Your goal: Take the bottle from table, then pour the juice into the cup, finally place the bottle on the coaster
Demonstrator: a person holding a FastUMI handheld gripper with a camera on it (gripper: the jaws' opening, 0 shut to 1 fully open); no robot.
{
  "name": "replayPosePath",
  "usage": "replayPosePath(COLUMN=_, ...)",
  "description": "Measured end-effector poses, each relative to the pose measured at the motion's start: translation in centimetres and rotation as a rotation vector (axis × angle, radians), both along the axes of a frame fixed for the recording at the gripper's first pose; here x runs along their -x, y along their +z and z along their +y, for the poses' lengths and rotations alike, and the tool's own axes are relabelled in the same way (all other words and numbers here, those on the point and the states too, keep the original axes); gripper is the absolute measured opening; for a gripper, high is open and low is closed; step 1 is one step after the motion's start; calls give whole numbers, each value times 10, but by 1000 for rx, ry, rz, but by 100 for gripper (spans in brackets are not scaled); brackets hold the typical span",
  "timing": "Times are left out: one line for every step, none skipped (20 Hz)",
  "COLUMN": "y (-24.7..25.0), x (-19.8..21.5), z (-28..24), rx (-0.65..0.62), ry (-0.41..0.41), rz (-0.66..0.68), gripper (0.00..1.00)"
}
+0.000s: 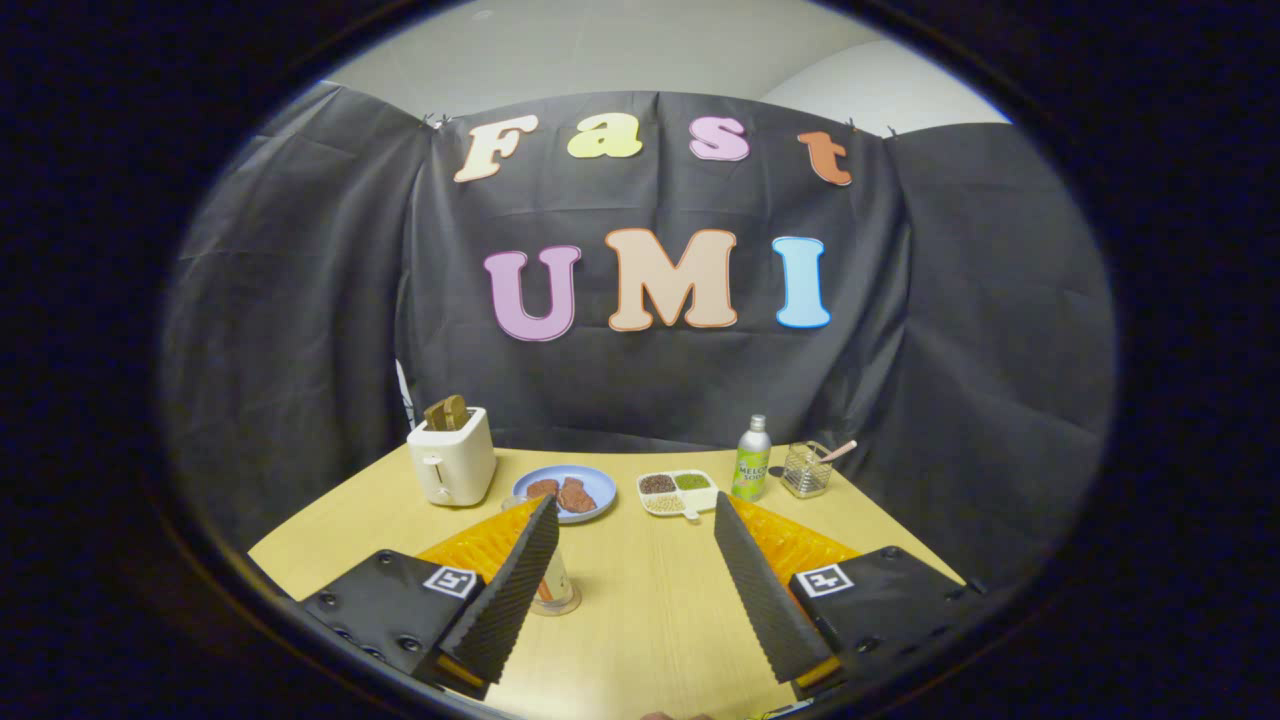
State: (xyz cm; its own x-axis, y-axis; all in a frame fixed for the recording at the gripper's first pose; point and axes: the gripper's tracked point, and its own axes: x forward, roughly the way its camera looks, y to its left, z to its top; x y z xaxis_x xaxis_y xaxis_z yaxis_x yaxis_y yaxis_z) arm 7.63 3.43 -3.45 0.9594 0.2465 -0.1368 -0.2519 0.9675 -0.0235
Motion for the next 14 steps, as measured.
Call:
replayPosePath(y=0, x=-4, z=-3, rx=-7, ry=7, rz=0, gripper=98)
replayPosePath(y=1, x=-8, z=-8, rx=-15, ry=11, rz=2, gripper=98)
replayPosePath(y=1, x=-11, z=-14, rx=-21, ry=13, rz=1, gripper=98)
replayPosePath(y=2, x=-16, z=-21, rx=-24, ry=14, rz=0, gripper=98)
replayPosePath(y=3, x=-20, z=-28, rx=-24, ry=15, rz=0, gripper=98)
replayPosePath(y=3, x=-25, z=-36, rx=-22, ry=15, rz=0, gripper=98)
replayPosePath(y=4, x=-29, z=-44, rx=-21, ry=18, rz=-1, gripper=98)
replayPosePath(y=6, x=-34, z=-50, rx=-23, ry=22, rz=-5, gripper=98)
replayPosePath(y=7, x=-39, z=-56, rx=-26, ry=26, rz=-7, gripper=98)
replayPosePath(y=7, x=-43, z=-63, rx=-29, ry=33, rz=-5, gripper=98)
replayPosePath(y=7, x=-48, z=-71, rx=-30, ry=39, rz=-5, gripper=98)
replayPosePath(y=9, x=-54, z=-80, rx=-33, ry=44, rz=-9, gripper=98)
replayPosePath(y=11, x=-60, z=-89, rx=-37, ry=48, rz=-12, gripper=98)
replayPosePath(y=10, x=-68, z=-100, rx=-38, ry=47, rz=-13, gripper=98)
